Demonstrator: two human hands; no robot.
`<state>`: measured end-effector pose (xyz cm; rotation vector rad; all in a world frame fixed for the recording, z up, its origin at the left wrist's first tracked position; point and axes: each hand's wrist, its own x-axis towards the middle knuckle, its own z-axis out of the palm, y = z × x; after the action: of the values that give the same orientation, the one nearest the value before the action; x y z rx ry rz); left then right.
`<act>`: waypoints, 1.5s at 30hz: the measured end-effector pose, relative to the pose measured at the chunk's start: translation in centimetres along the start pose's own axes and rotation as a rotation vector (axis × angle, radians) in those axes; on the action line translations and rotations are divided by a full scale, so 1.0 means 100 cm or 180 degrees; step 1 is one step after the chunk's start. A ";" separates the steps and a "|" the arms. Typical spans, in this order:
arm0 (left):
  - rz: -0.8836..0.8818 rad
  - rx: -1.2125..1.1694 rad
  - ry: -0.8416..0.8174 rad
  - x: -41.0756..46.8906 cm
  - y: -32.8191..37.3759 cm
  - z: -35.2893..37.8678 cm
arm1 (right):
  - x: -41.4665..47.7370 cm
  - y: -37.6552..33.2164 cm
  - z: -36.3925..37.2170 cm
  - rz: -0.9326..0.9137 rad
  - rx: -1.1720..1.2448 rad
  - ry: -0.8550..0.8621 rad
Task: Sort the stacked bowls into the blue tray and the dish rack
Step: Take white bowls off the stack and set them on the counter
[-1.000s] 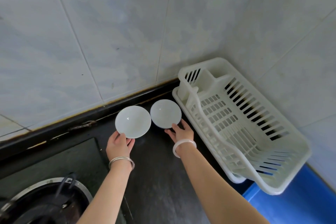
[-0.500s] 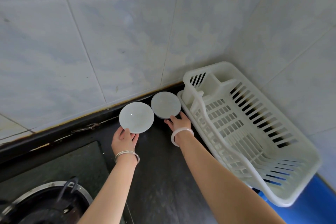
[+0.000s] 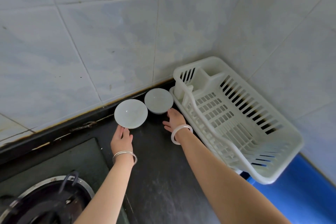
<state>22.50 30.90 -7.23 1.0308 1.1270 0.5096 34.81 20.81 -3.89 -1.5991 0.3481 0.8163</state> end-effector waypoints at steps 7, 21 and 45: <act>0.0139 0.0925 -0.0818 -0.071 -0.021 -0.018 | -0.087 0.026 -0.072 -0.0686 -0.0778 -0.0028; 0.1052 0.3193 -0.3309 -0.316 -0.116 -0.037 | -0.308 0.201 -0.280 -0.0540 -0.2730 0.1693; 0.1158 0.3532 -0.3145 -0.366 -0.149 -0.040 | -0.376 0.253 -0.304 -0.0006 -0.2517 0.2470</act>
<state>2.45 -3.05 -2.56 2.1357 0.2284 -0.4467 1.37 -21.83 2.92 -2.6466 0.6128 0.2835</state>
